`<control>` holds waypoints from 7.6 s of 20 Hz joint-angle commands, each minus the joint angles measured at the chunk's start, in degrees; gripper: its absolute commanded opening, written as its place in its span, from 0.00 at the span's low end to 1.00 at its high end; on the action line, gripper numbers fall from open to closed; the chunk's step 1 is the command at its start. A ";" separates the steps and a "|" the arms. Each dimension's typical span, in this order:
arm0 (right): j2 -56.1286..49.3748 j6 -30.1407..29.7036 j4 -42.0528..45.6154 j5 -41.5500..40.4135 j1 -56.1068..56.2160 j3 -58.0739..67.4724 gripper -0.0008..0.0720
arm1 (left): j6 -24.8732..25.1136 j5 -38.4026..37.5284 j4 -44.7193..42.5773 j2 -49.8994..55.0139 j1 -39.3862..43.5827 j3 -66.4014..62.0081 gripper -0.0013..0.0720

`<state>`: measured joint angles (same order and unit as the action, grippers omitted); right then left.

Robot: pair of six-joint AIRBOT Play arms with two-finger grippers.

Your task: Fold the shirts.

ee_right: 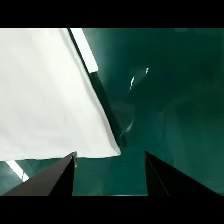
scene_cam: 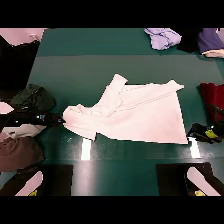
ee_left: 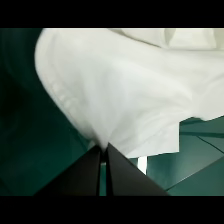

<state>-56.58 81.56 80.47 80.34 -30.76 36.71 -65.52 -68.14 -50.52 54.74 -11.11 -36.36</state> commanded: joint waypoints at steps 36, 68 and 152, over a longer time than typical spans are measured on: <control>8.83 1.55 -19.41 -0.44 8.09 57.55 0.03 | -7.72 -5.20 8.55 -3.39 -0.04 -67.47 0.05; -41.07 10.91 -9.70 8.00 17.33 79.21 0.03 | -3.69 12.94 2.84 24.72 -0.04 -45.31 0.06; -21.86 3.28 -16.57 -13.09 21.44 16.33 0.63 | -16.52 2.54 -8.83 0.31 12.31 1.84 0.06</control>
<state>-76.75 85.03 65.63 68.60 -9.58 53.71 -82.15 -65.58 -59.35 55.09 1.19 -34.30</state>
